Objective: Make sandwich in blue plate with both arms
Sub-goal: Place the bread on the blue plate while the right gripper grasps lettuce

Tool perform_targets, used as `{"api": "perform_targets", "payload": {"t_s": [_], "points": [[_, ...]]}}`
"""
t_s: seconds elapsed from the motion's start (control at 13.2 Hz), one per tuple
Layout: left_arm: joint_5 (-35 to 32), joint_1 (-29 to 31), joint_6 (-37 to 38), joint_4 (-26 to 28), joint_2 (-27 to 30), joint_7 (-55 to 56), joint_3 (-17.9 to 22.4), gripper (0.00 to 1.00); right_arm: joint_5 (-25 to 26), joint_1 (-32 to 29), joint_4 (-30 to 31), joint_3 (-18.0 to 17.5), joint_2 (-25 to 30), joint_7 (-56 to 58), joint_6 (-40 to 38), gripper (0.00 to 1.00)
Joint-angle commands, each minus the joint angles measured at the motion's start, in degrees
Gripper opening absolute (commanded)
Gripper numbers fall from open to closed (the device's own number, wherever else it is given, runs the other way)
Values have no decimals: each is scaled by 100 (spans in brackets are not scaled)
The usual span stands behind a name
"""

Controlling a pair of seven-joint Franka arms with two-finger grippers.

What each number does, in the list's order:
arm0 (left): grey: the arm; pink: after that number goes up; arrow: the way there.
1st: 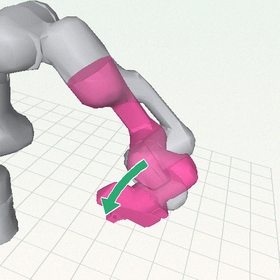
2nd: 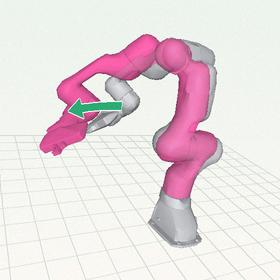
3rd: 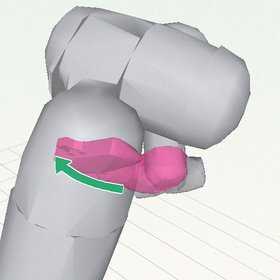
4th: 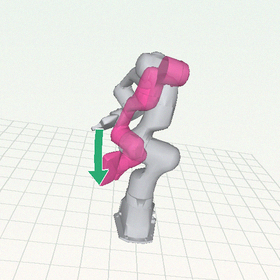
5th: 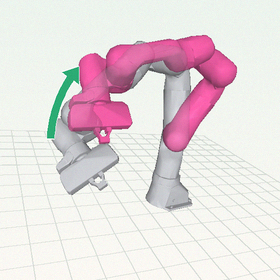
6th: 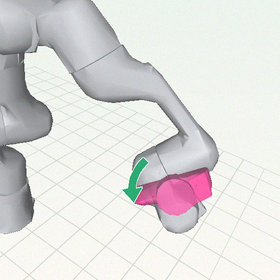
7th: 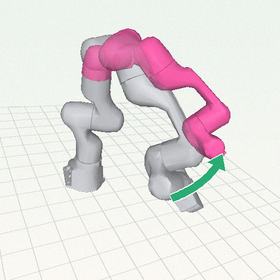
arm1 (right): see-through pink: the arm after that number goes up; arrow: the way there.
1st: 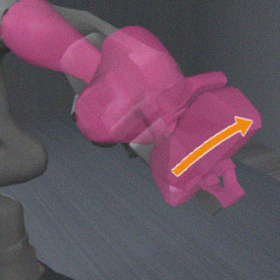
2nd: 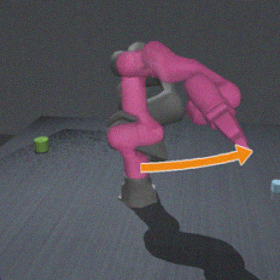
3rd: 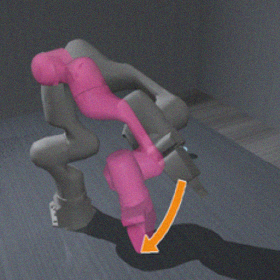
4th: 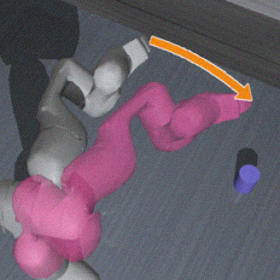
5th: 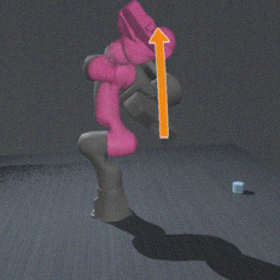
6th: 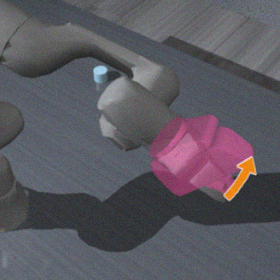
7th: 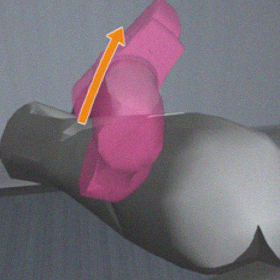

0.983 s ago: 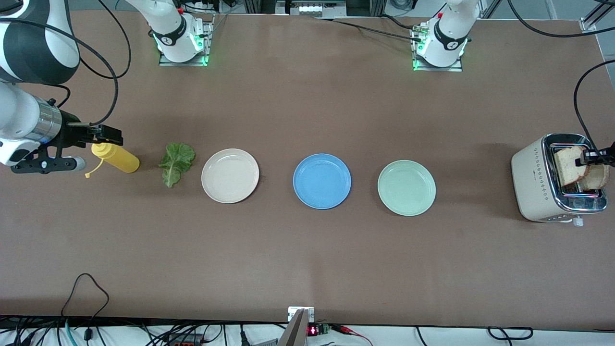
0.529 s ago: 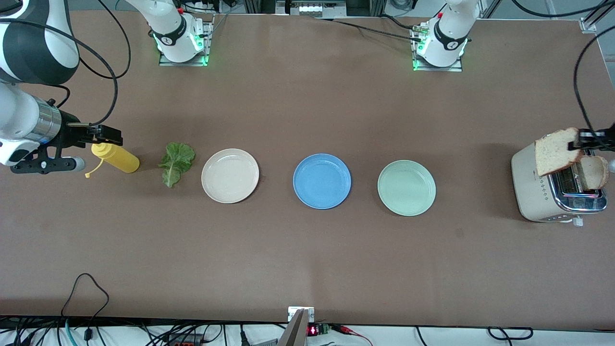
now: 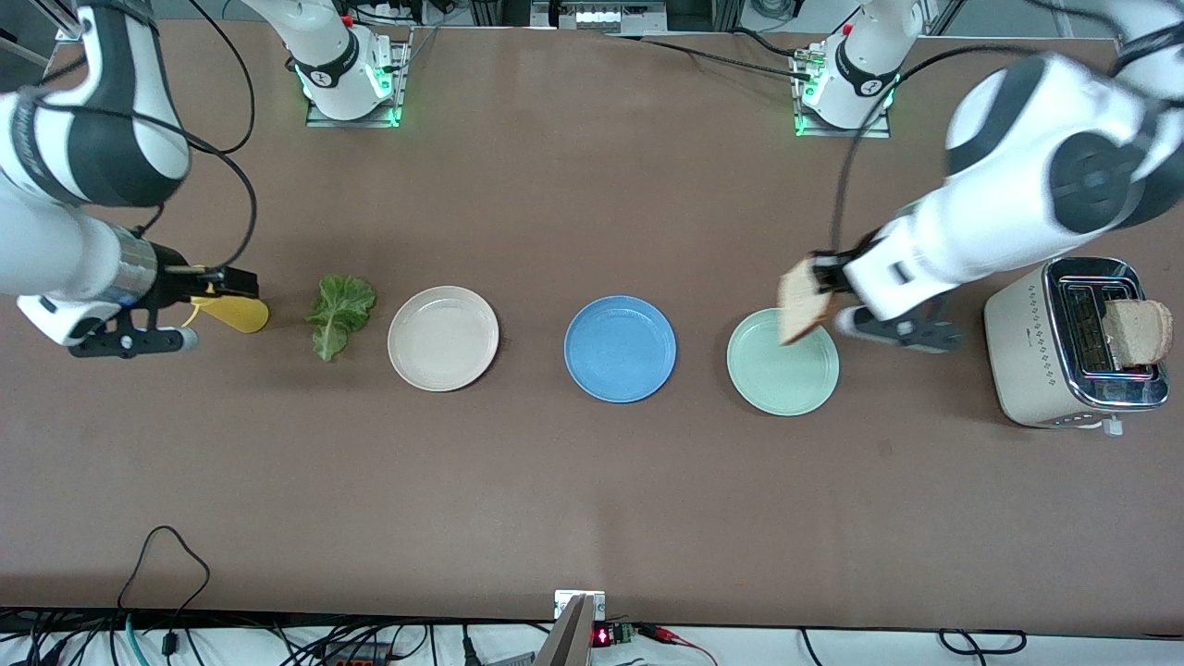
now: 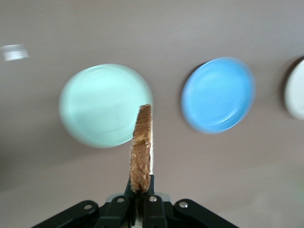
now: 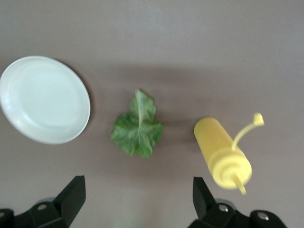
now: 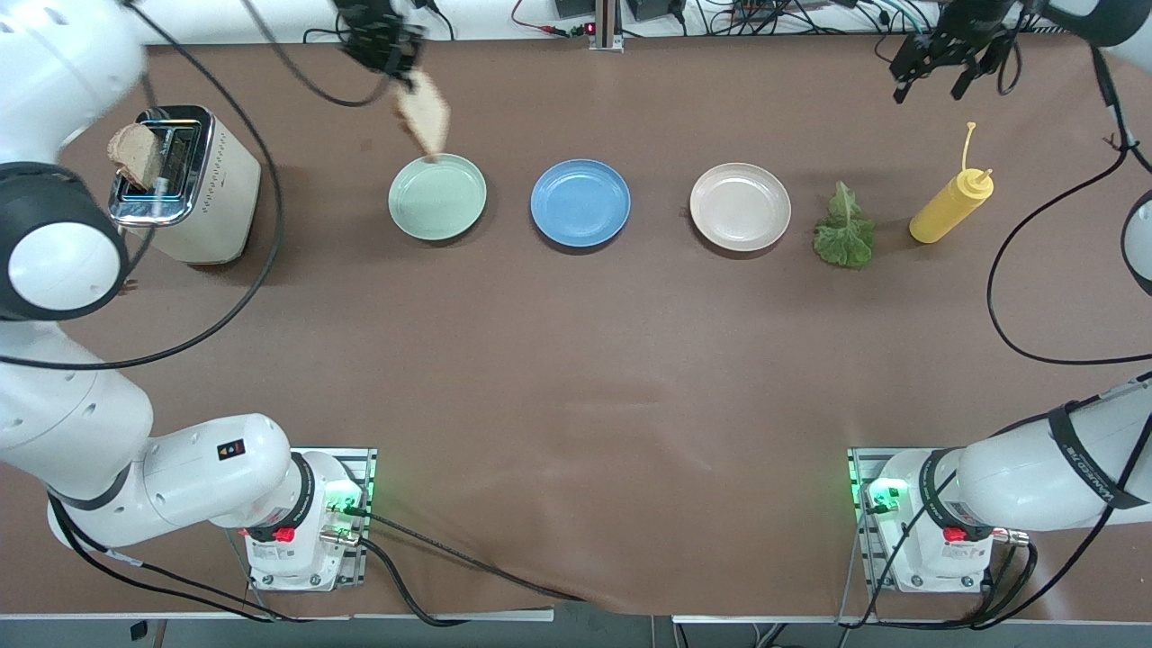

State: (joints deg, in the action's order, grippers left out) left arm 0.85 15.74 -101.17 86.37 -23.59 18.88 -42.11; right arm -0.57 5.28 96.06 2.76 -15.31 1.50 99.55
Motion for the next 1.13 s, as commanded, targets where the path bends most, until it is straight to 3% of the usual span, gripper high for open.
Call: {"api": "perform_targets", "payload": {"t_s": [0.0, 0.23, 0.53, 1.06], "points": [[100, -561, -1040, -156, -820, 789, -16, 1, 4, 16, 930, -30, 178, -70, 879, 100], [117, -957, -2228, -129, -1462, 1265, -17, 1, 4, 95, 1738, -30, 230, -70, 1924, 100], [126, -1362, -3092, 126, -1805, 1759, -8, 2, 4, 192, 2864, -30, 249, -114, 3612, 100], [126, -1459, -3251, 318, -2105, 1768, -8, 2, -5, 219, 3147, -30, -428, -273, 4740, 100]]}}
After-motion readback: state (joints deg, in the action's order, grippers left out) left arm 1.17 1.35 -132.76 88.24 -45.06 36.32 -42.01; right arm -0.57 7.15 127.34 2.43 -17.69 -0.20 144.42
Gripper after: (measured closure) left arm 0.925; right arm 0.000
